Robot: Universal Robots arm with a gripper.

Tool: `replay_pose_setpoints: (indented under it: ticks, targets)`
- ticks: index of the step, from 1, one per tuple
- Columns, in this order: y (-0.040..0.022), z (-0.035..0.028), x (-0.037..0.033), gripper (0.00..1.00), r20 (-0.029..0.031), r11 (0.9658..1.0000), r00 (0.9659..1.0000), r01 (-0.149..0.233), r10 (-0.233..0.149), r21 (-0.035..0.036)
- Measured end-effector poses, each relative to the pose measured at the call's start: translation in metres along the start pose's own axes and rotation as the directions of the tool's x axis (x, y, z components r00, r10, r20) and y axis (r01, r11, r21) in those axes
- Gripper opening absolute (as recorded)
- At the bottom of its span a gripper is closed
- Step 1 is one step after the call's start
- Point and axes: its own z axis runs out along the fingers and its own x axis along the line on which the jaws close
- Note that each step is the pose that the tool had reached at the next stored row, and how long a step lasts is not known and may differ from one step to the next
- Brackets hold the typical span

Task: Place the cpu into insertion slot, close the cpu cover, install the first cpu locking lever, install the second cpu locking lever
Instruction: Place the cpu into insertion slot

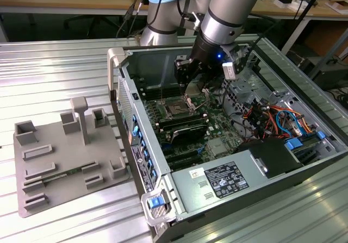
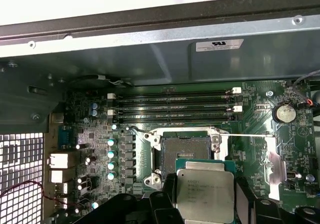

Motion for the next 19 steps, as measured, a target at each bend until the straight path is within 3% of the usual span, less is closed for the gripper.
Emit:
replay_pose_setpoints:
  ticks: [19]
  targets:
    - [-0.0004, 0.0043, -0.0001, 0.55, 0.0000, 1.0000, 1.0000, 0.000, 0.000, 0.0000]
